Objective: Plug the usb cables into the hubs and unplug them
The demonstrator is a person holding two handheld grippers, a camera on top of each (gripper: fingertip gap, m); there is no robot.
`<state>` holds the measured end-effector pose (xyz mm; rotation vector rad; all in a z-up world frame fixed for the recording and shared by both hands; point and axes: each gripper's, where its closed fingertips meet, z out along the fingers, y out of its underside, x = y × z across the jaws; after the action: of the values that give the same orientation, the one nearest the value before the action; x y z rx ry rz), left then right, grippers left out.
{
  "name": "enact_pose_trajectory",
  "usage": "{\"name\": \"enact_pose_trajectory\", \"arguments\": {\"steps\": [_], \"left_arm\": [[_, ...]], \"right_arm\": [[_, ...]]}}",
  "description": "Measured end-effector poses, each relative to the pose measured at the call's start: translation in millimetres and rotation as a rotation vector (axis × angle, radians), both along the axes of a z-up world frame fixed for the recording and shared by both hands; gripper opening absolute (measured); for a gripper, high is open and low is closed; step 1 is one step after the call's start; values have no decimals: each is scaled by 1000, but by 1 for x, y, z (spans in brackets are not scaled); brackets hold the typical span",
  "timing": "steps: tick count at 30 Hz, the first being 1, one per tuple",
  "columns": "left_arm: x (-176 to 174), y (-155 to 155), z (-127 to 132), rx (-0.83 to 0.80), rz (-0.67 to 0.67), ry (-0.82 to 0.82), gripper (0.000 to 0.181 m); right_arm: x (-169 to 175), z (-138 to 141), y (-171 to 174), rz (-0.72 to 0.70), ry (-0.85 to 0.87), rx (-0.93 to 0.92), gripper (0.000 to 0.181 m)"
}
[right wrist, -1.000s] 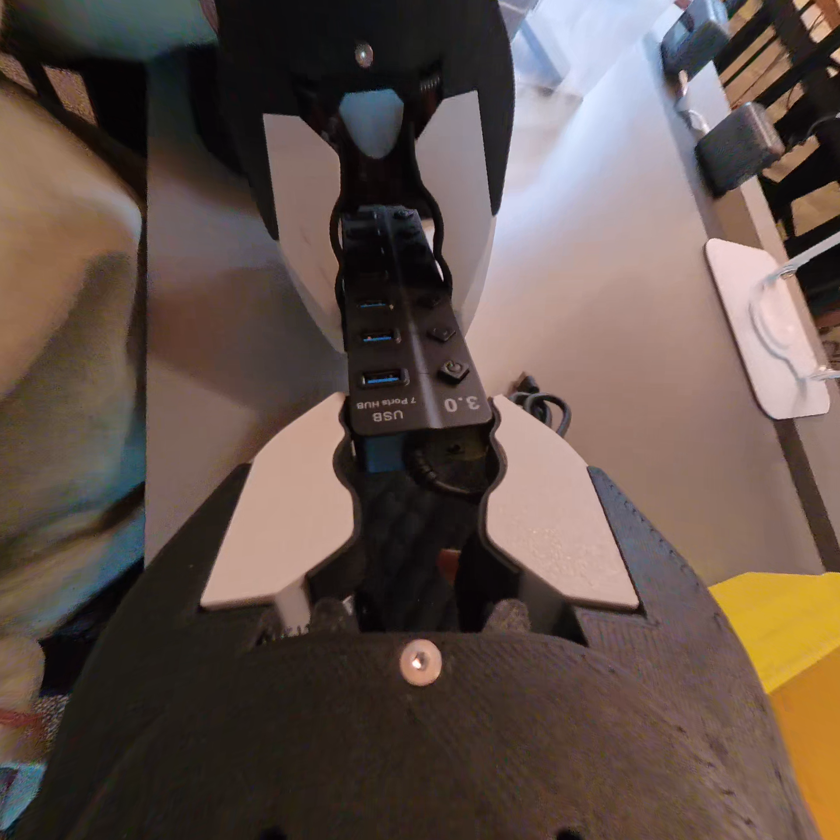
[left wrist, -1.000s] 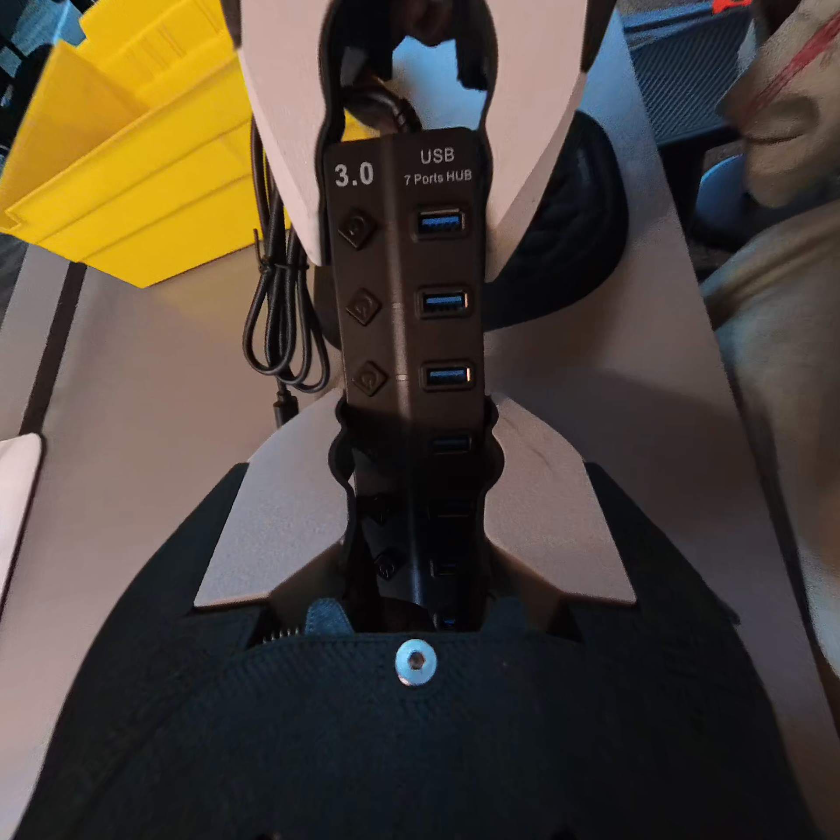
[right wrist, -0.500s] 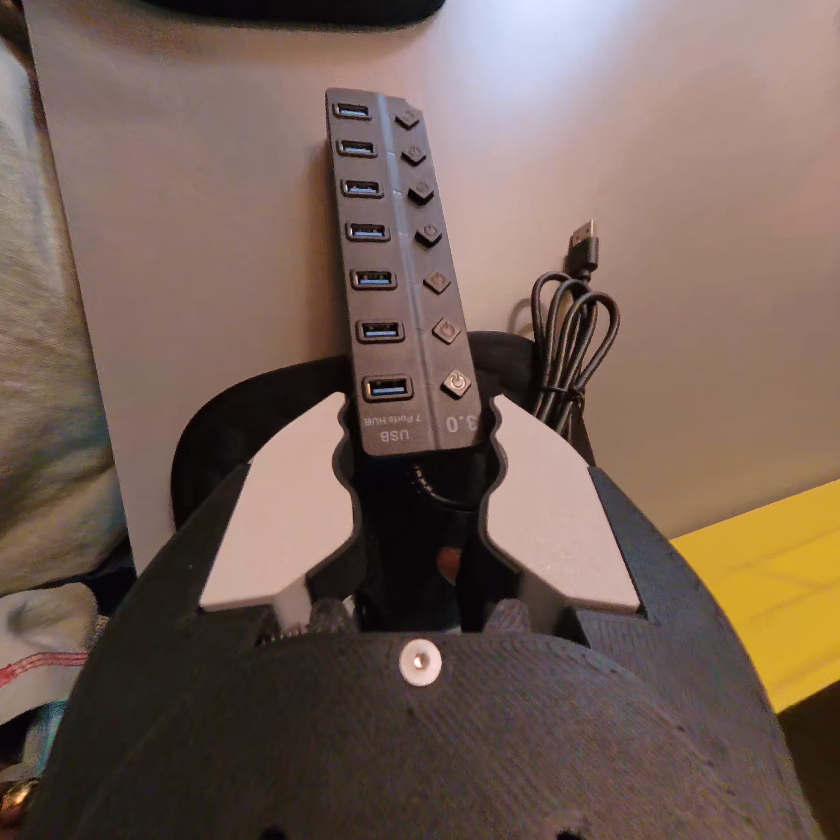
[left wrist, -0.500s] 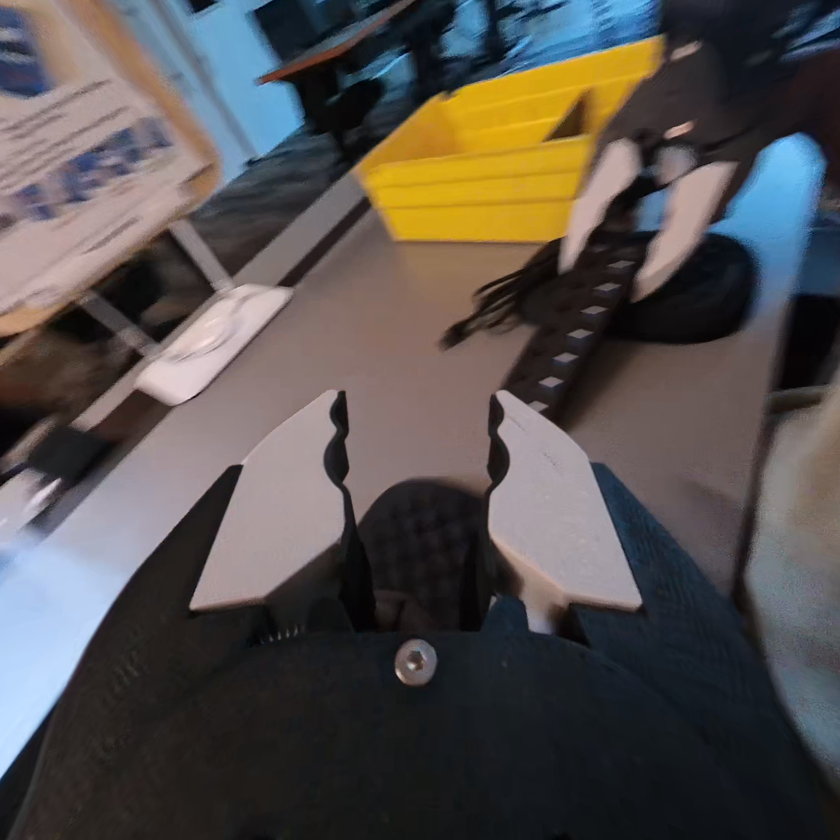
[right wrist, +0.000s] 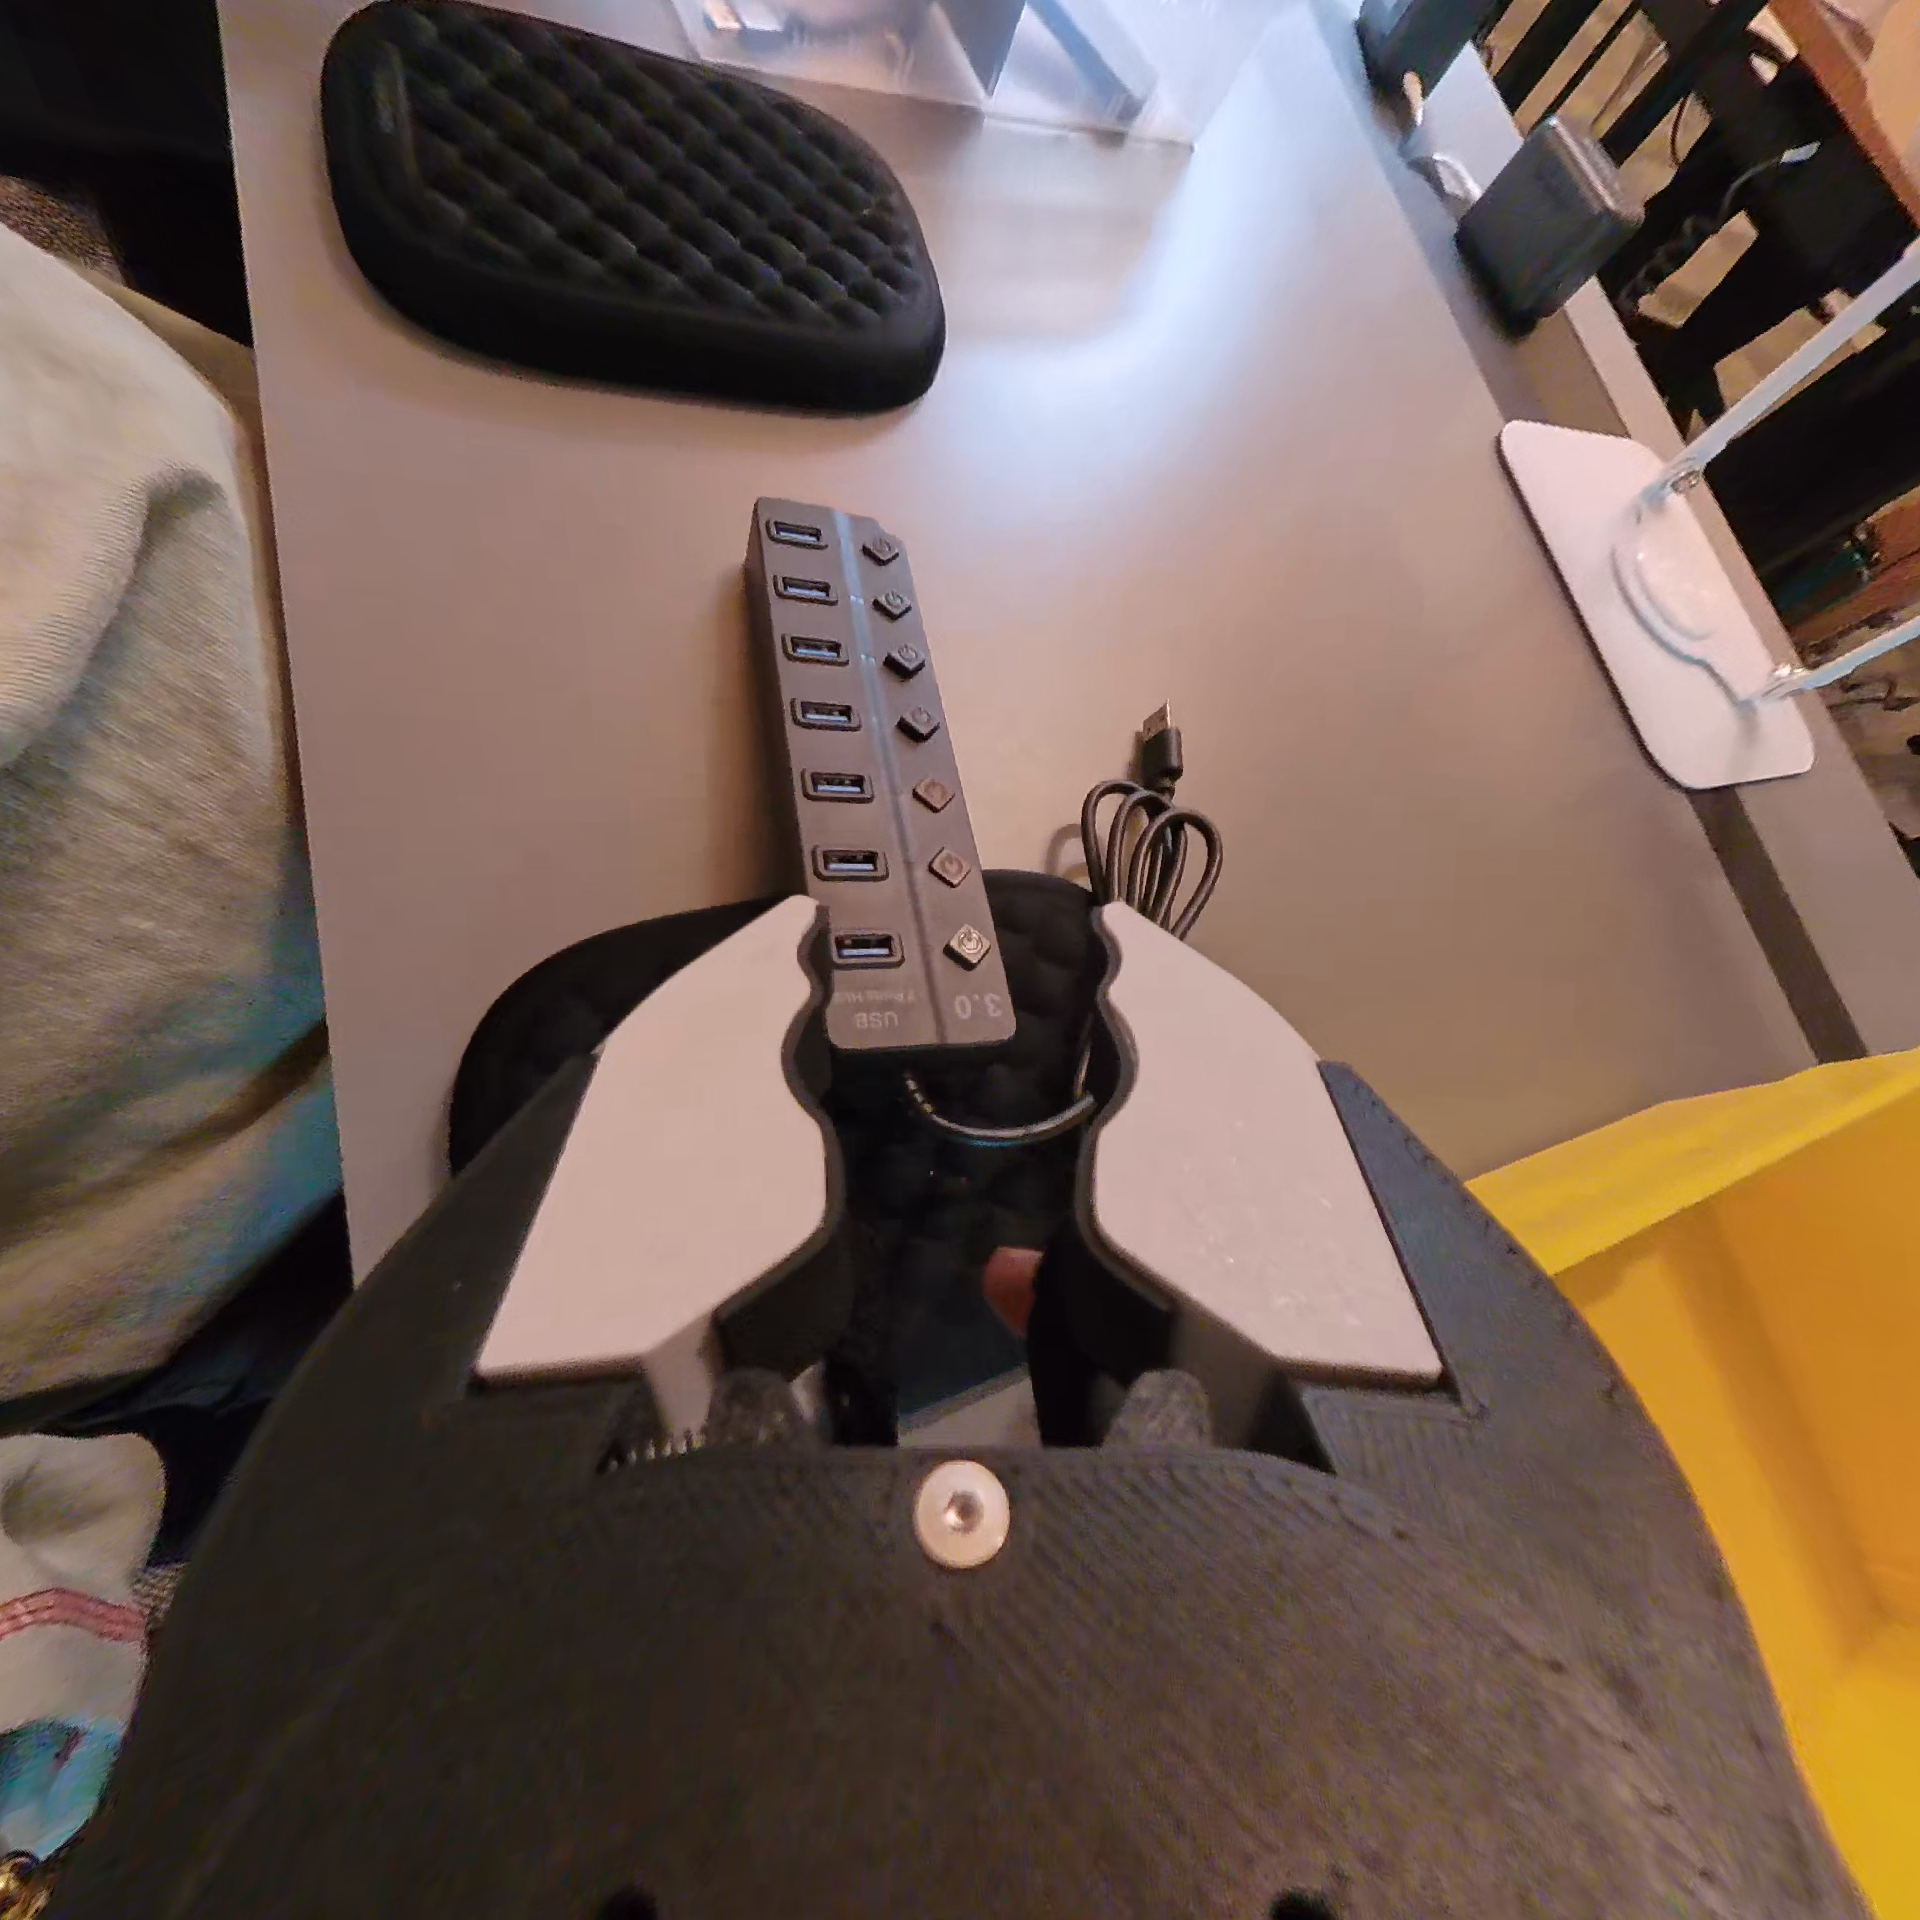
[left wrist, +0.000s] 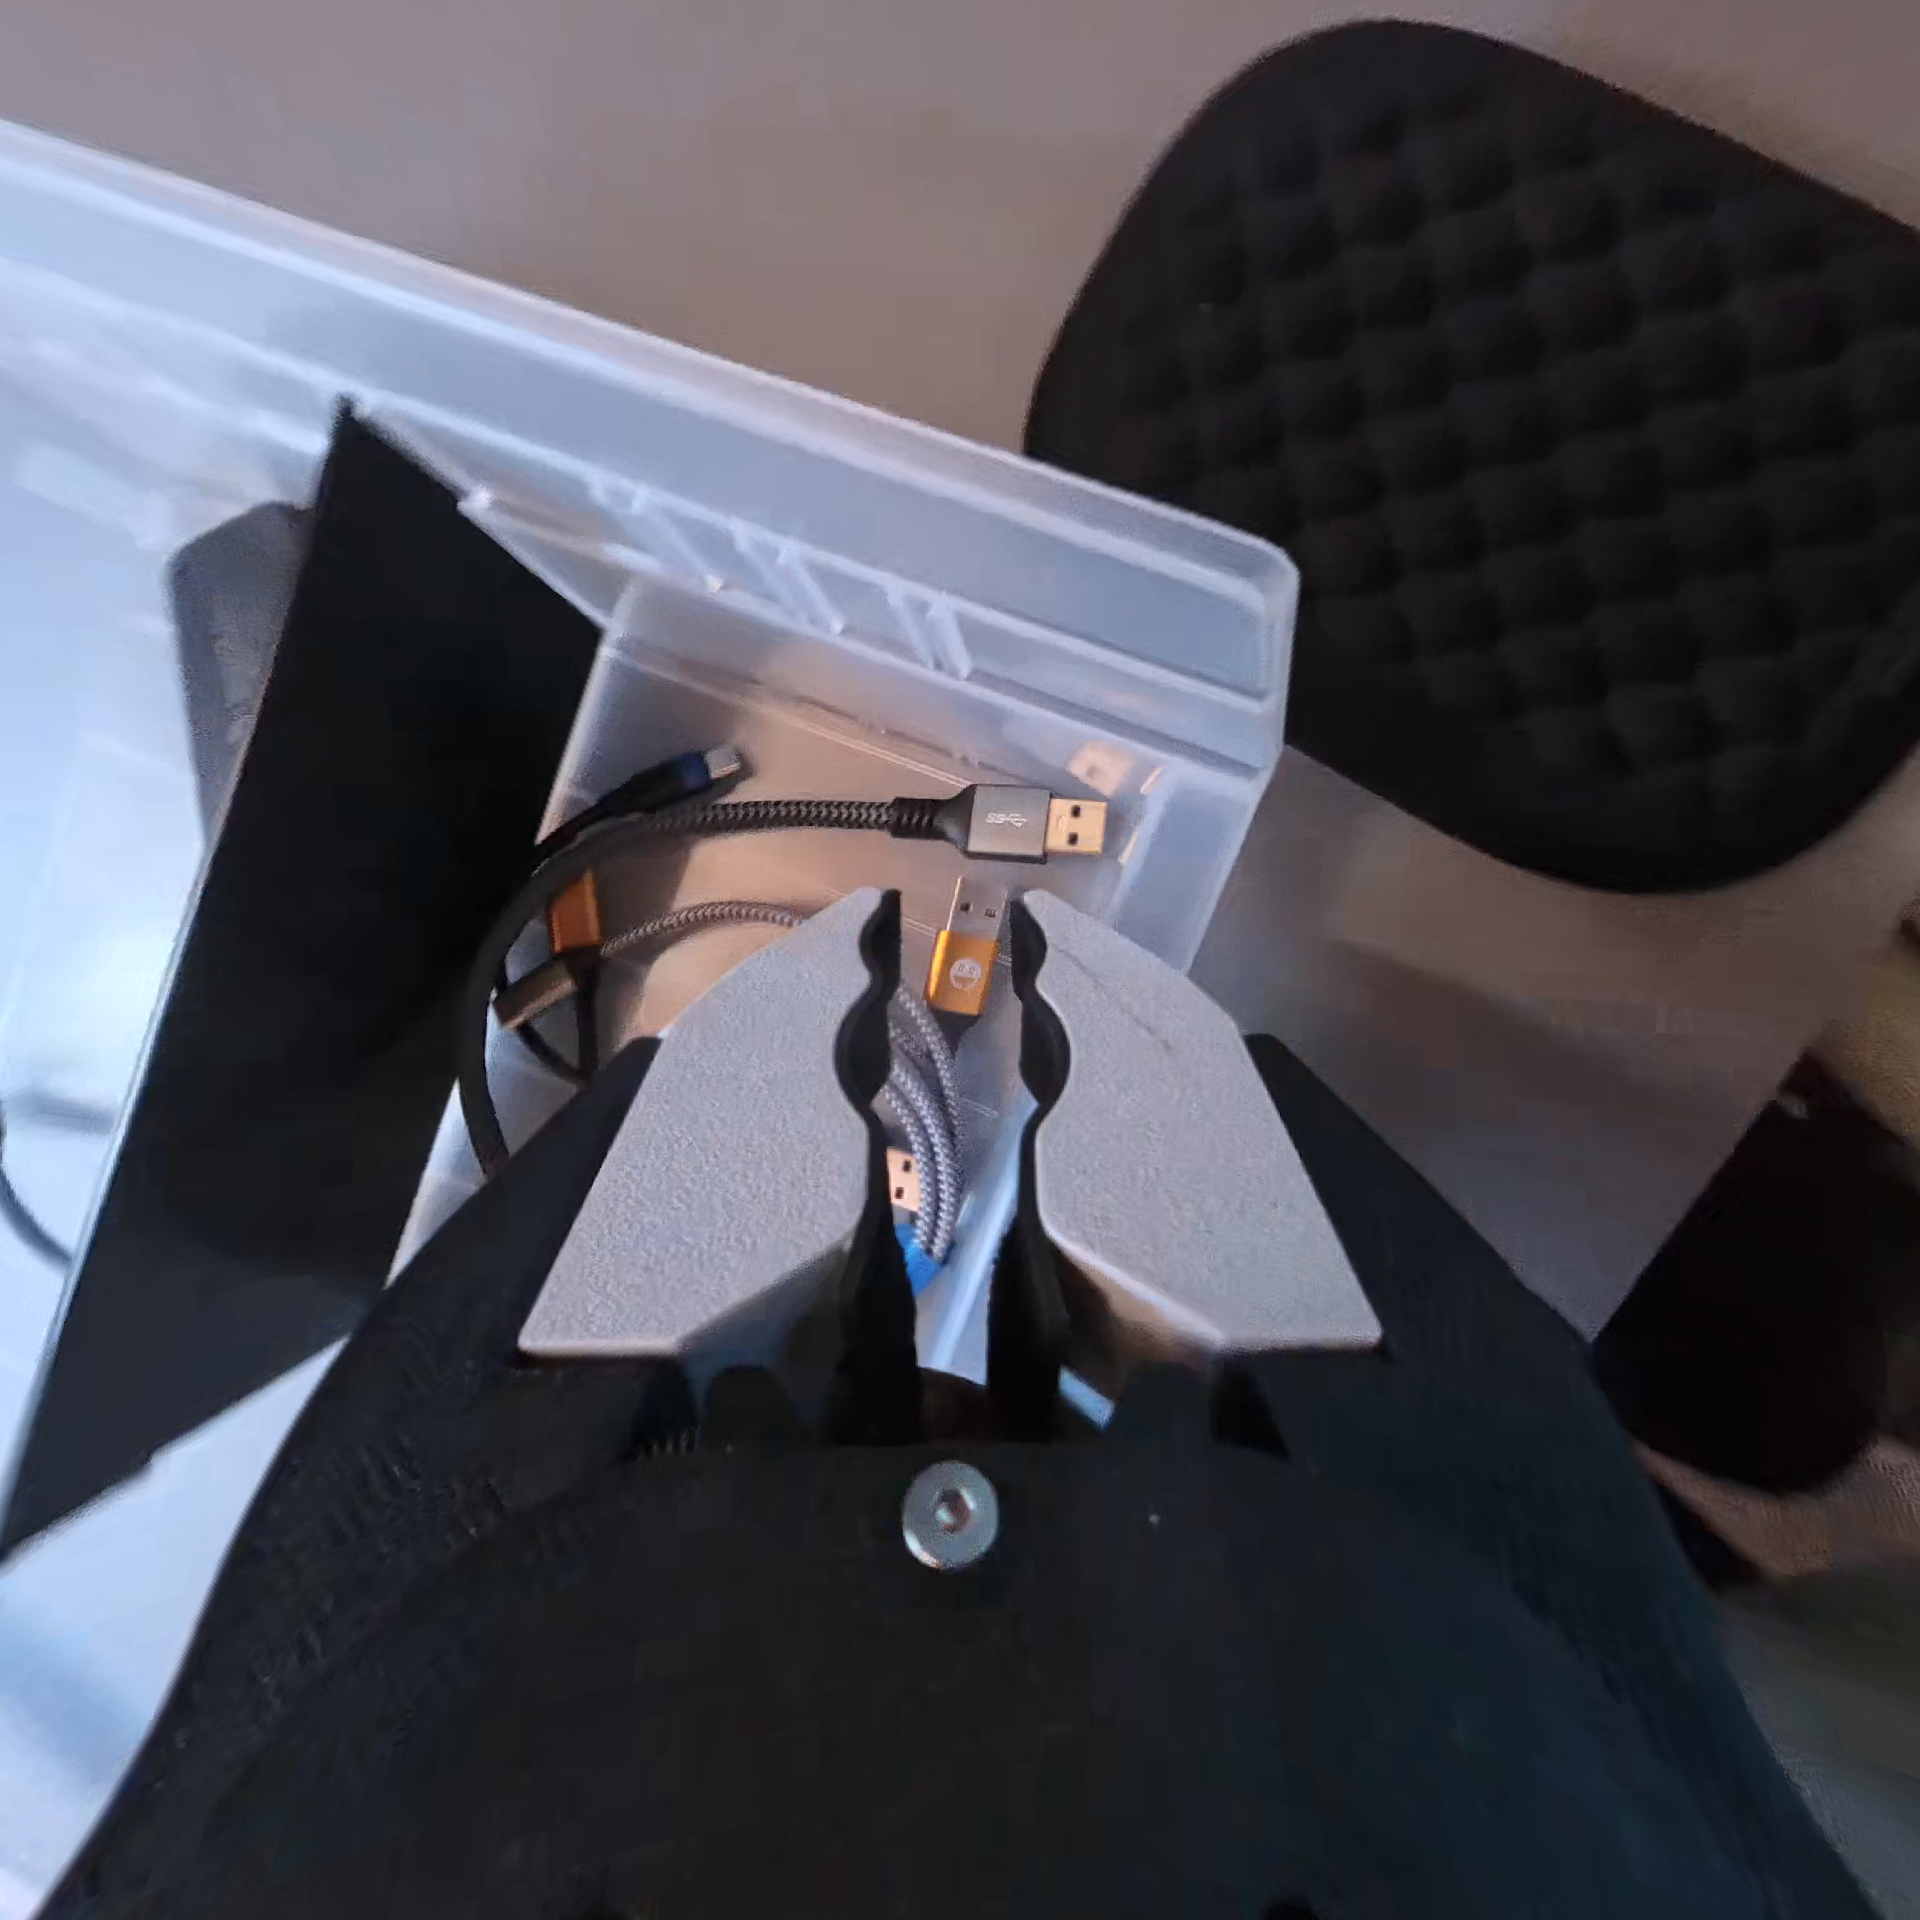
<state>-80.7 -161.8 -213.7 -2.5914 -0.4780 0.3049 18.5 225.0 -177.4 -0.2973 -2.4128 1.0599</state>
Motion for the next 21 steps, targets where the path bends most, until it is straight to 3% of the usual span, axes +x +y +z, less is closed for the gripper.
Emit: {"name": "enact_pose_trajectory", "arguments": {"steps": [5,10,15,18,21], "left_arm": [[0,0,-15,-147,-193,-248,21],[2,-9,-27,-253,-249,-469,25],[5,-7,-35,-266,-264,-562,25],[13,-5,-38,-266,-288,-595,10],[8,-7,-33,-258,-305,-497,7]], "right_arm": [[0,2,-6,17,18,12,46],[-2,2,-1,1,27,13,44],[-3,4,1,-5,44,5,43],[-4,4,3,-13,54,7,43],[-6,5,5,-24,66,5,41]]}}
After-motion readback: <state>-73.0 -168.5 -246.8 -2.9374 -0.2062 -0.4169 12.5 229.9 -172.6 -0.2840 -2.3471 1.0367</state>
